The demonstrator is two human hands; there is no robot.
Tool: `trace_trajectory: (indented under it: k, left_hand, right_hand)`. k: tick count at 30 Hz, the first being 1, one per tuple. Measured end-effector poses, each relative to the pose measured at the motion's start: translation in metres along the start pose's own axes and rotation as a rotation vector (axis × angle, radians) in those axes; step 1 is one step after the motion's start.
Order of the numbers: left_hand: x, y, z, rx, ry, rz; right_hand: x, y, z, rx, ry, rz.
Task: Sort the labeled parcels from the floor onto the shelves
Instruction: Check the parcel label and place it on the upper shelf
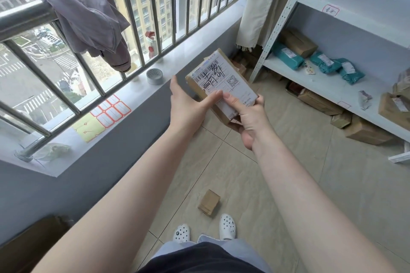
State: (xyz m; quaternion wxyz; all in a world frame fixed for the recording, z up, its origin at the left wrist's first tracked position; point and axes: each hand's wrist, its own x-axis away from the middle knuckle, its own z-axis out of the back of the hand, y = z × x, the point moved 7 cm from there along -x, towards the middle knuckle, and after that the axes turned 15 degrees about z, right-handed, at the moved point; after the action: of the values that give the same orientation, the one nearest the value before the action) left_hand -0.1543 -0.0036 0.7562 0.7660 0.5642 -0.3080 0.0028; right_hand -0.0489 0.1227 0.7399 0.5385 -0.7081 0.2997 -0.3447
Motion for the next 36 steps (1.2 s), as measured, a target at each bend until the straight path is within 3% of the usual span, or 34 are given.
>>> trace_trajectory:
  k: [3,8,17,36]
  left_hand:
    - [0.001,-0.013,-0.015,0.149,-0.183,0.164]
    - [-0.007,-0.012,-0.012,0.26,-0.268,0.159]
    - [-0.011,-0.004,-0.025,0.11,-0.425,0.06]
    - [0.045,-0.055,-0.21,-0.041,-0.648,0.127]
  right_hand:
    - [0.004,0.005,-0.004,-0.057,0.008,-0.03]
    - [0.005,0.01,0.004,0.049,-0.055,-0.074]
    - [0.01,0.006,0.02,0.204,-0.166,0.004]
    - [0.028,0.015,0.214,0.129,0.16,0.003]
